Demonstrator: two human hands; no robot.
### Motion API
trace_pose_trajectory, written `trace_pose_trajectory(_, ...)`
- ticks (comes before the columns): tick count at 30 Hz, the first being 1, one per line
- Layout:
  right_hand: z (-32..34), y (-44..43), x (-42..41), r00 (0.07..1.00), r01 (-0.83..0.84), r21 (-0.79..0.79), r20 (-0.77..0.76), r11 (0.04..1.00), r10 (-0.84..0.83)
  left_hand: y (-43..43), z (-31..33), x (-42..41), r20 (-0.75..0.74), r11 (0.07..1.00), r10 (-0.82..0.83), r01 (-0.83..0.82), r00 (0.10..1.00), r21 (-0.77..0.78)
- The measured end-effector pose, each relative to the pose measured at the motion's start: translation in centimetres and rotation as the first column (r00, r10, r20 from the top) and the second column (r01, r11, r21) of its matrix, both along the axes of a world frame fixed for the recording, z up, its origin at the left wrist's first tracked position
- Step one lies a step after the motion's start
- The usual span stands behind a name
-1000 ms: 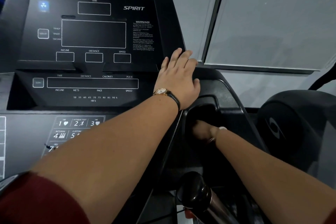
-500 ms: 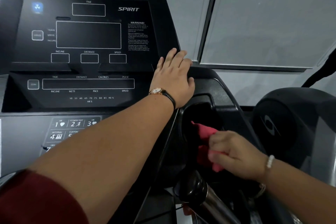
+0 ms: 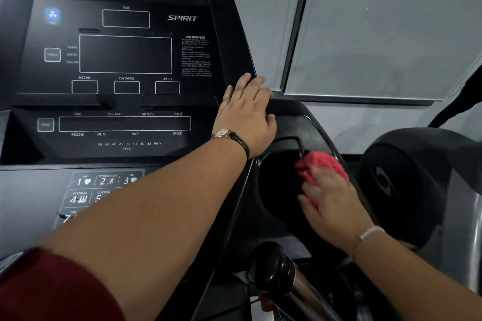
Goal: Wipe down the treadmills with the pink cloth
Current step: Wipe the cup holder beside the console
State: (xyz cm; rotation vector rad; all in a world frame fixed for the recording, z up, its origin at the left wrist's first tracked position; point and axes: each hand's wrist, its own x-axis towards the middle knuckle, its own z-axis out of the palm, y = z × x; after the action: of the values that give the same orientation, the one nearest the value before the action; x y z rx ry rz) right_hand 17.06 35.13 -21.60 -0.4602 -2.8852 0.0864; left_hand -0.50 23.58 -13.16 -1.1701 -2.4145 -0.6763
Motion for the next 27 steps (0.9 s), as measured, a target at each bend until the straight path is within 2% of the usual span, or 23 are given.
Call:
trace_pose_trajectory(4, 0.2, -1.4, 4.2, 0.949, -0.280, -0.135, -0.188, 0.950, 0.253, 0.1, -0.1, 0.0, -0.001, 1.000, 0.001, -0.001, 1.000, 0.000)
trace_pose_trajectory(6, 0.6, -0.7, 4.6, 0.942, -0.305, -0.278, -0.228, 0.911, 0.246, 0.1, -0.1, 0.0, -0.003, 1.000, -0.002, 0.002, 1.000, -0.007)
trace_pose_trajectory(8, 0.8, 0.2, 3.8, 0.976, -0.174, -0.395, -0.194, 0.902, 0.103, 0.1, -0.1, 0.0, -0.003, 1.000, -0.003, 0.003, 1.000, -0.009)
trace_pose_trajectory(9, 0.8, 0.6, 3.1, 0.988, -0.080, -0.394, -0.155, 0.915, 0.020, 0.1, -0.1, 0.0, -0.004, 1.000, -0.003, 0.003, 1.000, -0.007)
trace_pose_trajectory(11, 0.9, 0.7, 1.1, 0.987, 0.121, -0.217, -0.078, 0.969, -0.141, 0.1, -0.1, 0.0, -0.004, 1.000, -0.005, 0.005, 1.000, -0.004)
trace_pose_trajectory(13, 1.3, 0.0, -0.7, 0.977, 0.212, -0.047, 0.022, 0.976, -0.212, 0.0, 0.0, 0.1, 0.002, 1.000, -0.005, 0.005, 1.000, 0.004)
trace_pose_trajectory(15, 1.0, -0.9, -1.8, 0.981, 0.142, 0.041, 0.130, 0.989, -0.146, 0.0, 0.1, 0.1, 0.005, 1.000, -0.003, 0.003, 1.000, 0.006)
trace_pose_trajectory(17, 0.8, -2.2, -1.8, 0.982, -0.013, 0.067, 0.189, 0.998, 0.000, -0.1, 0.0, 0.2, 0.003, 1.000, -0.003, 0.003, 1.000, 0.005)
trace_pose_trajectory(18, 1.0, -3.1, -1.4, 0.983, -0.070, 0.016, 0.174, 0.997, 0.067, -0.1, 0.0, 0.2, 0.003, 1.000, -0.003, 0.003, 1.000, 0.007)
trace_pose_trajectory(20, 1.3, -4.6, -0.5, 0.984, -0.124, -0.195, 0.103, 0.973, 0.146, 0.0, 0.0, 0.1, 0.004, 1.000, 0.000, 0.000, 1.000, 0.007)
trace_pose_trajectory(23, 1.3, -5.9, -0.3, 0.975, -0.187, -0.442, 0.024, 0.877, 0.220, 0.1, 0.0, 0.1, -0.001, 1.000, 0.004, -0.004, 1.000, -0.003)
trace_pose_trajectory(25, 1.2, -6.5, -0.7, 0.961, -0.258, -0.481, -0.035, 0.838, 0.275, 0.1, 0.0, 0.1, 0.000, 1.000, 0.002, -0.002, 1.000, -0.006)
trace_pose_trajectory(27, 0.6, -6.6, -1.1, 0.932, -0.360, -0.378, -0.106, 0.853, 0.347, 0.1, 0.1, 0.1, 0.000, 1.000, 0.002, -0.002, 1.000, -0.004)
